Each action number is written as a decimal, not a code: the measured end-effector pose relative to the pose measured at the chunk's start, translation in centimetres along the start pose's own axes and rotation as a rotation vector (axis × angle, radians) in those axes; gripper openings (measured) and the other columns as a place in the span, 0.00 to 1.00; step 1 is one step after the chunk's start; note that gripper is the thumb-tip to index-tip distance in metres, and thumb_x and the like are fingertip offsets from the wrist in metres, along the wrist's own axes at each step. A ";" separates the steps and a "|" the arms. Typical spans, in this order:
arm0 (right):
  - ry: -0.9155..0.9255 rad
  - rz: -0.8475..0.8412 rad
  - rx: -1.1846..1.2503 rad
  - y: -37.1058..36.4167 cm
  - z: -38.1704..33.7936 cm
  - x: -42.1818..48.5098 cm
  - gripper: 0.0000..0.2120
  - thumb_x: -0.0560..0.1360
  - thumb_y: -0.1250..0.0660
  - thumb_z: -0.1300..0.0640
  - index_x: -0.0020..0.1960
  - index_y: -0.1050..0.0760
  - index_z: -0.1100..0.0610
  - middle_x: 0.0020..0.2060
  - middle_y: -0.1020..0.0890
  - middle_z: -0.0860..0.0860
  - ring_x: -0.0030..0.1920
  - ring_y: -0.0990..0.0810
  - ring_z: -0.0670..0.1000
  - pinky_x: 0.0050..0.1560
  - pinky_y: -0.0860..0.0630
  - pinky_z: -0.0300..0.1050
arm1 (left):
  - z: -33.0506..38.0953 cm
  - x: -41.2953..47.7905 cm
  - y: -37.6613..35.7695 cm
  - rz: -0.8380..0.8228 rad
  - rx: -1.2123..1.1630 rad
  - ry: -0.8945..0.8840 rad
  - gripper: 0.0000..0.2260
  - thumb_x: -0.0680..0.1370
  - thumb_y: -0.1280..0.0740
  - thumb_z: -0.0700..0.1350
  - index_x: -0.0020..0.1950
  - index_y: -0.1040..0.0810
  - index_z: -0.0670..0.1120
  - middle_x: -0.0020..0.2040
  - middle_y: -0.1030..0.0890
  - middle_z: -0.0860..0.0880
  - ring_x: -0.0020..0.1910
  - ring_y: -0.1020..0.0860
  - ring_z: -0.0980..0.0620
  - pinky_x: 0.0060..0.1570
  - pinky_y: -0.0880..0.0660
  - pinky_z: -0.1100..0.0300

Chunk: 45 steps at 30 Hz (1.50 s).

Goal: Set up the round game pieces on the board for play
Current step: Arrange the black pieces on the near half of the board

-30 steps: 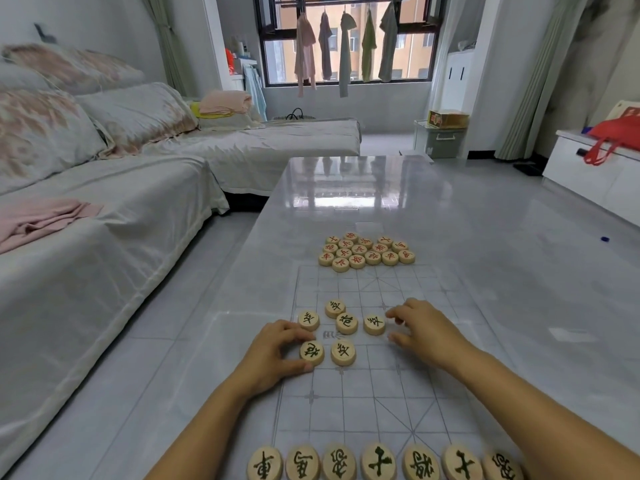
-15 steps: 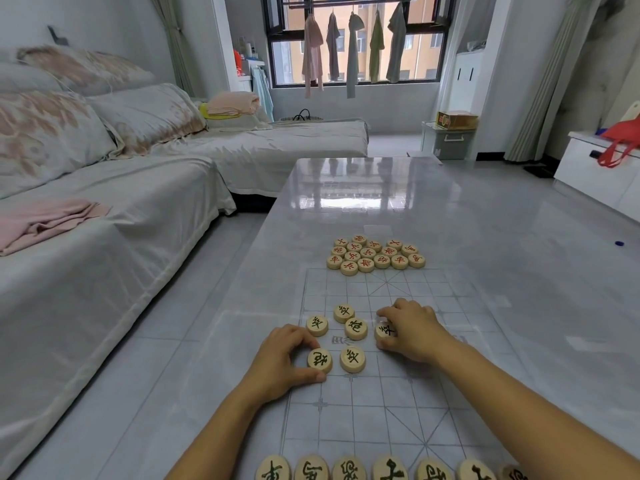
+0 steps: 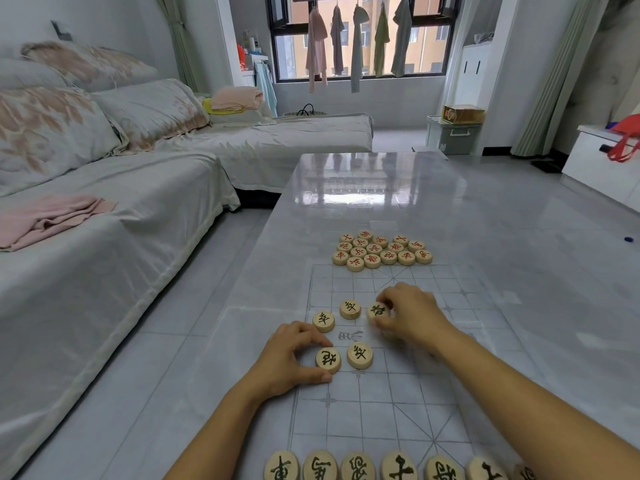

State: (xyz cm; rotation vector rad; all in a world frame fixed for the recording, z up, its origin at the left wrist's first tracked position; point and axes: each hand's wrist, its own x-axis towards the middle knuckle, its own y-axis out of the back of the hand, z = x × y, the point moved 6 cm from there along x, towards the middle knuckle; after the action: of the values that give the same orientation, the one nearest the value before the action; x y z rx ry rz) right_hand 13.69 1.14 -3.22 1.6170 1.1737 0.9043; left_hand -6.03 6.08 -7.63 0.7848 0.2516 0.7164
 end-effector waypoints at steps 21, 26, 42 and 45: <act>-0.195 -0.295 0.255 3.0 14.5 -14.8 0.22 0.75 0.35 0.50 0.64 0.38 0.38 0.43 0.23 0.46 0.42 0.24 0.44 0.44 0.27 0.37 | 0.8 -3.7 -0.9 -0.097 -0.180 0.066 0.17 0.65 0.23 0.46 0.51 0.21 0.58 0.66 0.32 0.61 0.70 0.38 0.59 0.68 0.39 0.60; -0.105 -0.199 0.147 2.4 14.1 -14.7 0.19 0.75 0.35 0.52 0.64 0.33 0.41 0.43 0.29 0.40 0.42 0.28 0.40 0.43 0.32 0.34 | 0.6 -3.8 -1.0 -0.071 -0.191 0.060 0.16 0.64 0.23 0.45 0.48 0.20 0.60 0.64 0.30 0.62 0.68 0.36 0.59 0.68 0.39 0.59; -0.187 -0.229 0.352 2.3 14.6 -15.3 0.16 0.68 0.26 0.53 0.50 0.28 0.40 0.32 0.25 0.46 0.34 0.28 0.43 0.39 0.31 0.38 | 1.0 -4.1 -0.7 0.006 -0.157 0.033 0.15 0.65 0.23 0.42 0.49 0.19 0.53 0.63 0.27 0.57 0.70 0.37 0.58 0.70 0.40 0.57; -0.191 -0.253 0.374 2.3 14.6 -15.3 0.16 0.68 0.26 0.53 0.50 0.28 0.41 0.31 0.26 0.46 0.33 0.29 0.43 0.39 0.31 0.38 | 1.0 -4.1 -0.7 0.006 -0.153 0.031 0.15 0.65 0.23 0.43 0.49 0.20 0.53 0.63 0.28 0.58 0.70 0.38 0.58 0.71 0.41 0.57</act>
State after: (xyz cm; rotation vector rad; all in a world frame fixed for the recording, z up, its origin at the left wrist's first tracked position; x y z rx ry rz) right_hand 23.52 -17.45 -6.39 1.7505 1.4310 0.3739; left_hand -8.29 2.38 -7.59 0.6291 0.2200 0.7451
